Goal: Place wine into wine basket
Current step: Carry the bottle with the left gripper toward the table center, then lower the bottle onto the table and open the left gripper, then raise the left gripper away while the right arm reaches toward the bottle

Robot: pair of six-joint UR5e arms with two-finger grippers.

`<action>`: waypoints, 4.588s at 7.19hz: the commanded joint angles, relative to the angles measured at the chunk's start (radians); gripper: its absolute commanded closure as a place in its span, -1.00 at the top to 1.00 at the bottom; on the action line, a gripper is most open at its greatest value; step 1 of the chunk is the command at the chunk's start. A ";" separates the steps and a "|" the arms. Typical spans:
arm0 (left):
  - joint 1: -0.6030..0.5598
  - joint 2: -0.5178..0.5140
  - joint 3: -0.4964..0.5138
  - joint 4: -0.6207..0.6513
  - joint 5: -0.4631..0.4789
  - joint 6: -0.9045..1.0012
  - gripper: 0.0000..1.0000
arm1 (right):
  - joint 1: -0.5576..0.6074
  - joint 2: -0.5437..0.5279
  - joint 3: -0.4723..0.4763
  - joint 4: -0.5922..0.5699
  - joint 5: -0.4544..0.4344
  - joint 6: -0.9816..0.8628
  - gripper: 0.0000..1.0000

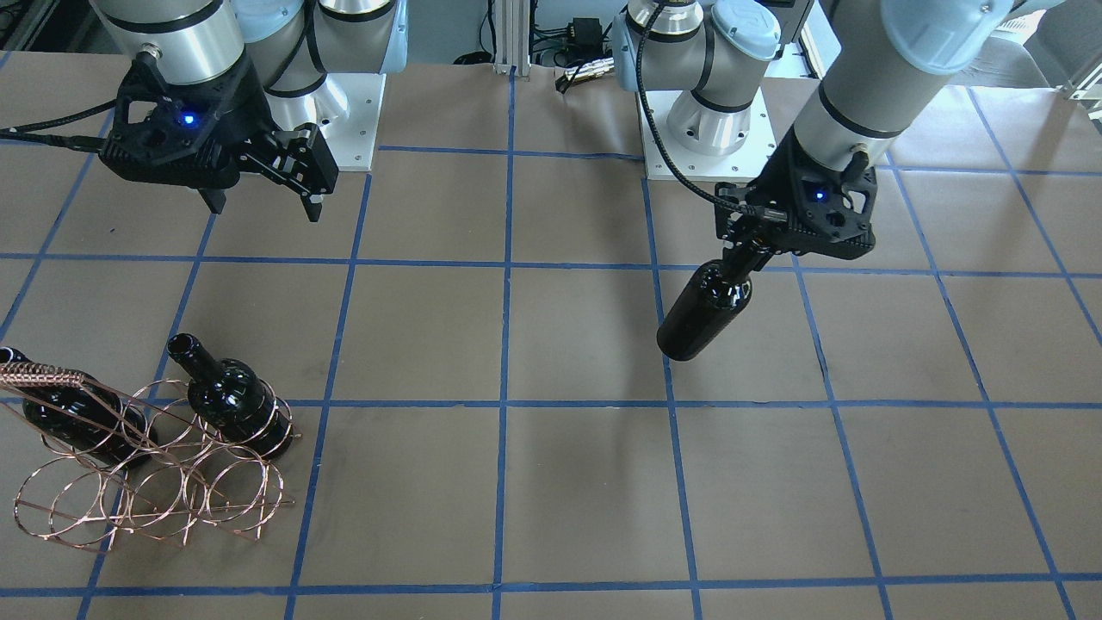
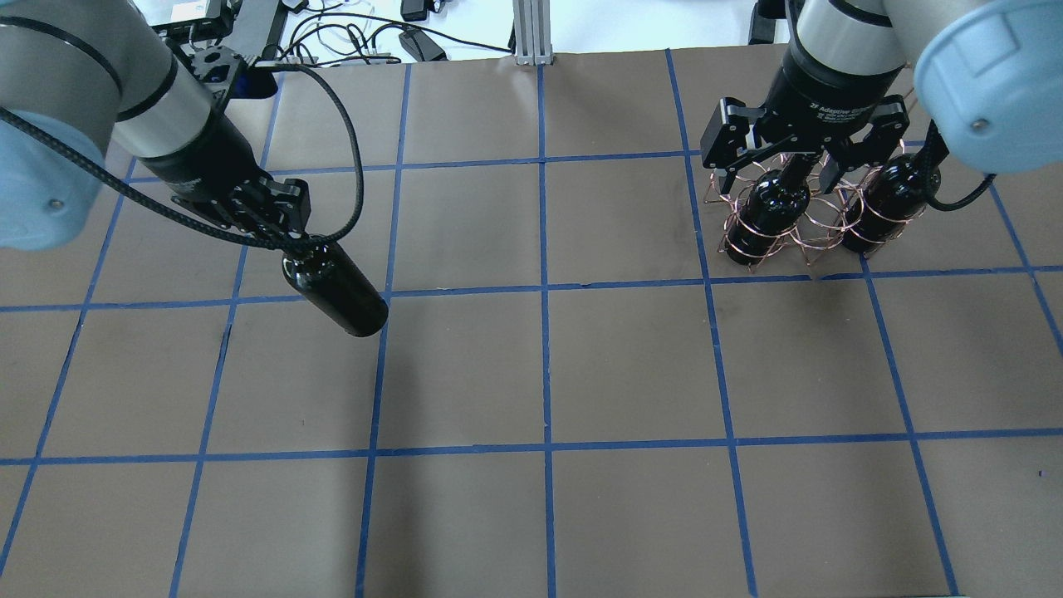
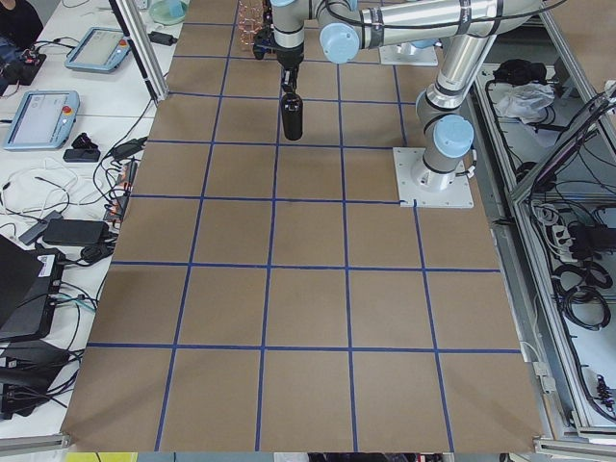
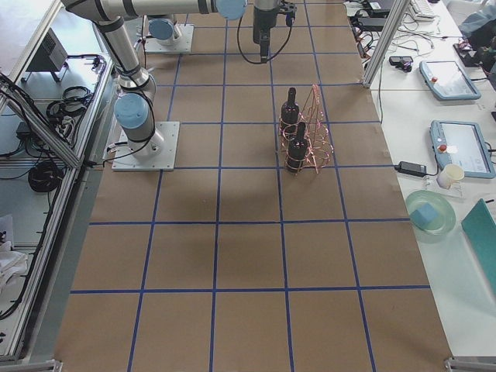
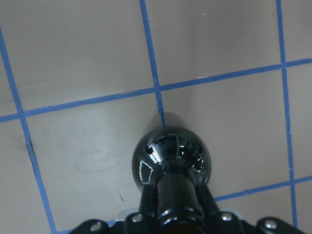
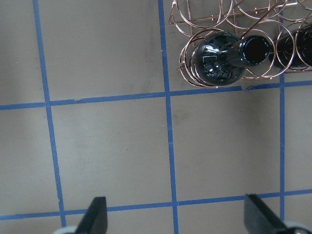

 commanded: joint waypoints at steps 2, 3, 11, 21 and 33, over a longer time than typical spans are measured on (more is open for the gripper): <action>-0.047 0.057 -0.108 -0.001 0.006 -0.067 -1.00 | 0.000 -0.001 0.001 0.009 -0.007 -0.021 1.00; -0.047 0.059 -0.128 -0.001 0.014 -0.072 -1.00 | 0.000 -0.002 0.001 0.010 -0.013 -0.020 1.00; -0.088 0.015 -0.146 0.003 0.048 -0.080 -1.00 | 0.000 0.007 0.002 0.001 -0.016 -0.133 0.99; -0.088 0.010 -0.082 -0.036 0.052 -0.094 1.00 | 0.000 0.004 0.005 -0.002 -0.015 -0.132 0.97; 0.465 -0.042 0.137 -0.081 0.115 0.340 1.00 | 0.553 0.195 -0.115 -0.157 0.000 0.575 0.98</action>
